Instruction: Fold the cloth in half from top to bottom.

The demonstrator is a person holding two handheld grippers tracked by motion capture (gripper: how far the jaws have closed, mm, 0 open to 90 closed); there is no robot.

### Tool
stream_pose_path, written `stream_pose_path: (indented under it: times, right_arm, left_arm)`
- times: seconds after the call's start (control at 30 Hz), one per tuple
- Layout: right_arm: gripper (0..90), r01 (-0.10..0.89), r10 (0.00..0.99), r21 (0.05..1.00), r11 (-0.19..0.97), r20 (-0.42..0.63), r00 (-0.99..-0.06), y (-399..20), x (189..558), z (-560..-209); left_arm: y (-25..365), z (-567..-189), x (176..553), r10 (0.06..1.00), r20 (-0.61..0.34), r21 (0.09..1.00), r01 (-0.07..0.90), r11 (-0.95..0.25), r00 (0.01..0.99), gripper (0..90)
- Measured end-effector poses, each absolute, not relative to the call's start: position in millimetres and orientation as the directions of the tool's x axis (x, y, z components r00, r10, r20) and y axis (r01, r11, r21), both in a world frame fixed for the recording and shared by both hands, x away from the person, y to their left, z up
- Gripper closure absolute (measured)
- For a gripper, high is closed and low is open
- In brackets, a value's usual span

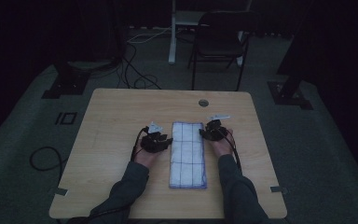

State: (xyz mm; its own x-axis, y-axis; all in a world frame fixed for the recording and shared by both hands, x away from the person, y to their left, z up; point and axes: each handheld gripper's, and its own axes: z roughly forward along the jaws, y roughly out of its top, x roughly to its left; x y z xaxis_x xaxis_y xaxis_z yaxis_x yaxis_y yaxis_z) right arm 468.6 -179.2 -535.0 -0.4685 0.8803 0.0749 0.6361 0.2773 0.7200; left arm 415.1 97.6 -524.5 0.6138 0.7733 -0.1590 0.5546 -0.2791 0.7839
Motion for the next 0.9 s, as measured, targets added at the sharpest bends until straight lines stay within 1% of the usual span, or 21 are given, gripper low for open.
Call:
stream_pose_path:
  times: [0.3,0.6,0.9]
  right_arm:
    - [61.6,0.636,0.877,0.721,0.276,0.081,-0.473,-178.2,467.5,-534.8]
    - [61.5,0.638,0.879,0.722,0.268,0.088,-0.468,-177.4,466.7,-535.1]
    - [61.3,0.644,0.881,0.722,0.253,0.104,-0.462,-176.4,468.4,-535.0]
  left_arm:
    - [85.1,-534.8,434.4,0.797,-0.164,0.767,0.583,-0.267,0.581,60.4]
    - [74.8,-543.3,449.5,0.815,-0.193,0.744,0.623,-0.241,0.546,58.4]
    - [68.7,-543.6,463.3,0.83,-0.167,0.746,0.618,-0.247,0.533,56.1]
